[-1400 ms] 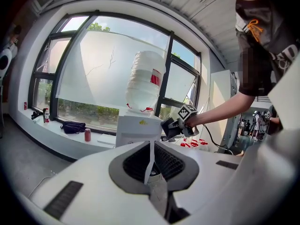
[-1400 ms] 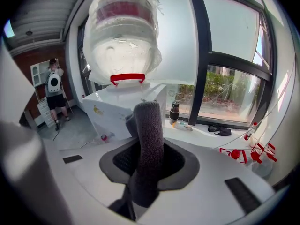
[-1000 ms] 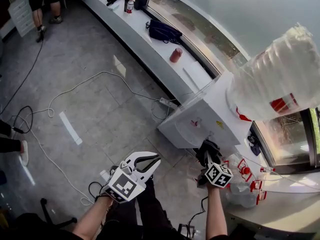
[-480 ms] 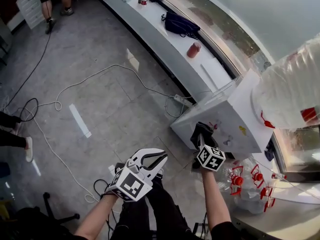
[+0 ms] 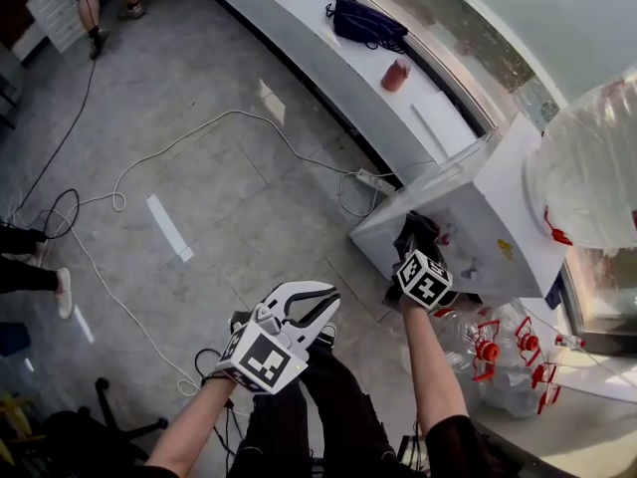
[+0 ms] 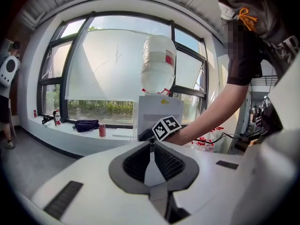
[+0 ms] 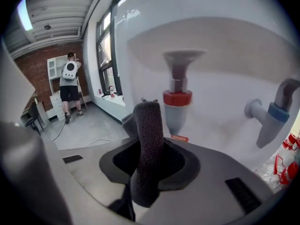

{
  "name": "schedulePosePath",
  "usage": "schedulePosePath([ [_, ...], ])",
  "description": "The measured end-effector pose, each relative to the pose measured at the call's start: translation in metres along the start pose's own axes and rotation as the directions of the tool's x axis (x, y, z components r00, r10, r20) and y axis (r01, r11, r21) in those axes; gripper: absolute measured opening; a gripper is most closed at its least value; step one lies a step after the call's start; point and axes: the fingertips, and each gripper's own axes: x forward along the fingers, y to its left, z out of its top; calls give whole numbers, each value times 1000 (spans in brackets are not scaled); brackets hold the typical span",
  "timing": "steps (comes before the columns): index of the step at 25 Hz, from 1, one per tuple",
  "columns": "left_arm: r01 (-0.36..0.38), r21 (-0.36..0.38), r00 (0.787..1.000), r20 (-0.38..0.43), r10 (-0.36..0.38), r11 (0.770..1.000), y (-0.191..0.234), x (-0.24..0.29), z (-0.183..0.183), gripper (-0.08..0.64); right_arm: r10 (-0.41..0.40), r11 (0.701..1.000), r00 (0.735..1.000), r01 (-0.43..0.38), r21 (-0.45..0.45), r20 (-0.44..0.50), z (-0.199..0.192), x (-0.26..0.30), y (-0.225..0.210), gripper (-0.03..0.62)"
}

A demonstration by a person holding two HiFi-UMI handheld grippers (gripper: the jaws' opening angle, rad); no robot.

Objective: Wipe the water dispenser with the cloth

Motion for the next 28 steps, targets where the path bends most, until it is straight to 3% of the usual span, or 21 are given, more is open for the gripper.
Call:
schedulePosePath([
  [7, 57, 16, 998, -10, -57, 998, -15, 12, -1, 43, -114, 993, 993, 114, -28, -21, -14, -11, -64, 112],
  [12, 96, 36, 995, -21, -95, 995, -25, 19, -1, 43, -264, 955, 964, 266, 128, -33, -24, -42, -126, 110],
  [17, 130, 50, 991, -19, -129, 990, -37, 22, 5, 43, -356, 918, 933, 359, 169, -51, -40, -81, -175, 110],
  [25, 154, 49, 988, -8, -153, 987, -51, 20, 14, 43, -404, 887, 912, 410, 211, -73, -64, -137, -202, 110],
  [28, 141, 59, 990, 10, -142, 988, -52, 16, 21, 43, -378, 903, 922, 387, 188, -85, -70, -147, -197, 110],
])
